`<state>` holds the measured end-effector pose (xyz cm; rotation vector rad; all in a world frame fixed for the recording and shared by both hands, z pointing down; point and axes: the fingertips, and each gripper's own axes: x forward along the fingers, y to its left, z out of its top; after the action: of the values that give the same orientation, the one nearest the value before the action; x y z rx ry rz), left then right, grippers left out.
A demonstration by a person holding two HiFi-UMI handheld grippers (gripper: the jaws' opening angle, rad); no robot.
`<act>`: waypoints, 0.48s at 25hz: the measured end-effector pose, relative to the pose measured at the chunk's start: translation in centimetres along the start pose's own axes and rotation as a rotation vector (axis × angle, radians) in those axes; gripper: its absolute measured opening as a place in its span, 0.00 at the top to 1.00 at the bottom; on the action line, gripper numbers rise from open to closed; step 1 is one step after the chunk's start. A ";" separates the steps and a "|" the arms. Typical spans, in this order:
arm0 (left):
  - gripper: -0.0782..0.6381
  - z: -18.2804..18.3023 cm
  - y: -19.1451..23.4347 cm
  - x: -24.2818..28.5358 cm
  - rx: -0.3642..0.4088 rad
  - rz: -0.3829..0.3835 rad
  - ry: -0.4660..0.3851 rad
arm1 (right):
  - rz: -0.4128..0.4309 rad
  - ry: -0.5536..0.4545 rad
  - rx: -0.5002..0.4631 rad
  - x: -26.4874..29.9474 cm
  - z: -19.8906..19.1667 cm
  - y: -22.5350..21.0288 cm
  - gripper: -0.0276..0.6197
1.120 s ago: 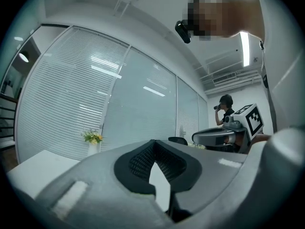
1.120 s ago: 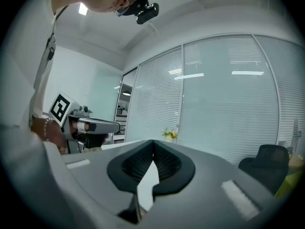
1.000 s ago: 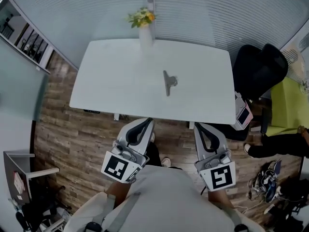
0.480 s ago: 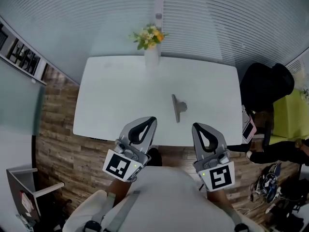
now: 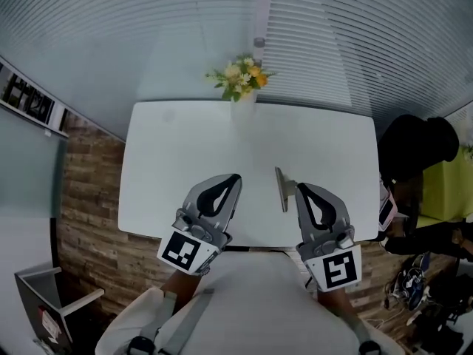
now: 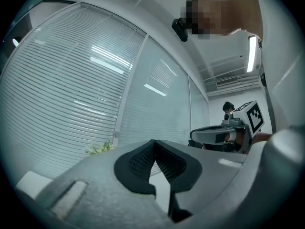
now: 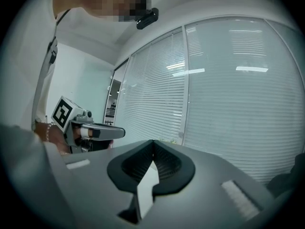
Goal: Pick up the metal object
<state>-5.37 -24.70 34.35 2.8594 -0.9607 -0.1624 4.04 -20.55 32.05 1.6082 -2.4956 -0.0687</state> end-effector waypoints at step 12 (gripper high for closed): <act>0.89 -0.3 -0.5 0.3 -0.009 -0.031 0.008 | -0.016 0.006 0.002 -0.1 -0.3 -0.2 0.95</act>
<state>-4.80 -24.43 34.56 2.8661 -0.9119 -0.1573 4.29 -20.55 32.29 1.6262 -2.4793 -0.0637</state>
